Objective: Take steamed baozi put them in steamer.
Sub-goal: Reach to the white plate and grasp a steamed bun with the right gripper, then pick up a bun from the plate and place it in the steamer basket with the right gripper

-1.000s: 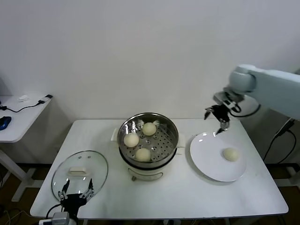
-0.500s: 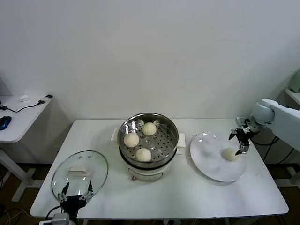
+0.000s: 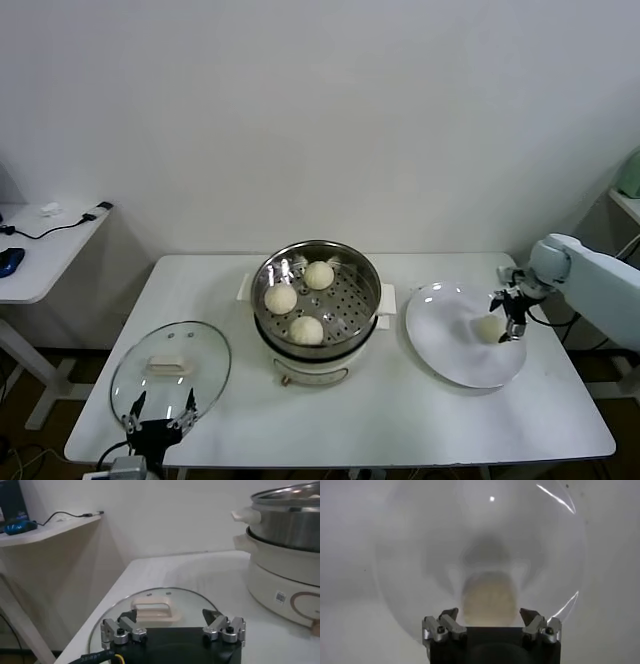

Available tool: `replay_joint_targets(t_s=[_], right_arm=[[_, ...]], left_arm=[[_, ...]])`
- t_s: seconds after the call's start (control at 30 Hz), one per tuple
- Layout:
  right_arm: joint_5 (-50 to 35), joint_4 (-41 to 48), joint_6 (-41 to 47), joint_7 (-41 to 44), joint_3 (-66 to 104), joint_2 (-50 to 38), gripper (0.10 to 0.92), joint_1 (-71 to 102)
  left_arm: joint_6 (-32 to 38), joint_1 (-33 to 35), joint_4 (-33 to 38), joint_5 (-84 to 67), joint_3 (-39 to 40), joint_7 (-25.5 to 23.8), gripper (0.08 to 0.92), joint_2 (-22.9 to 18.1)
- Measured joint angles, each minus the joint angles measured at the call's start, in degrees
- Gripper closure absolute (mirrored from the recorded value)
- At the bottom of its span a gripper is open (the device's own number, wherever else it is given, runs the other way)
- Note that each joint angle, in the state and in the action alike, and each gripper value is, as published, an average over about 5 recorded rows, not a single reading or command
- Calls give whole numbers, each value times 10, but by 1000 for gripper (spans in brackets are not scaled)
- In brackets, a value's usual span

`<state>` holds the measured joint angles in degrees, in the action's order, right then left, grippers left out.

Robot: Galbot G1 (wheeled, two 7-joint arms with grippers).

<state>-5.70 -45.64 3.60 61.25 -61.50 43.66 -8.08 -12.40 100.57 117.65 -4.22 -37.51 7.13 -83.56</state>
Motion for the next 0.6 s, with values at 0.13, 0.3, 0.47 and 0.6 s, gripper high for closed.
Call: replay_joint_targets(t_s=[0.13,0.3,0.47,0.6], right_arm=[[3,7,4,1,4,4,265,4],[3,7,10,2,6,7,345,5],[-4,-4,16,7,-2,4,379,-9],[-25,-27,24,10,-36,-4,387,-51]], left_arm=[[1,1,0,0,1,1,177,1],[0,3,3,0,3,1,177,1],[0,5,8,0,5,2,177,1],[0,7,11,0,6,2,177,2]])
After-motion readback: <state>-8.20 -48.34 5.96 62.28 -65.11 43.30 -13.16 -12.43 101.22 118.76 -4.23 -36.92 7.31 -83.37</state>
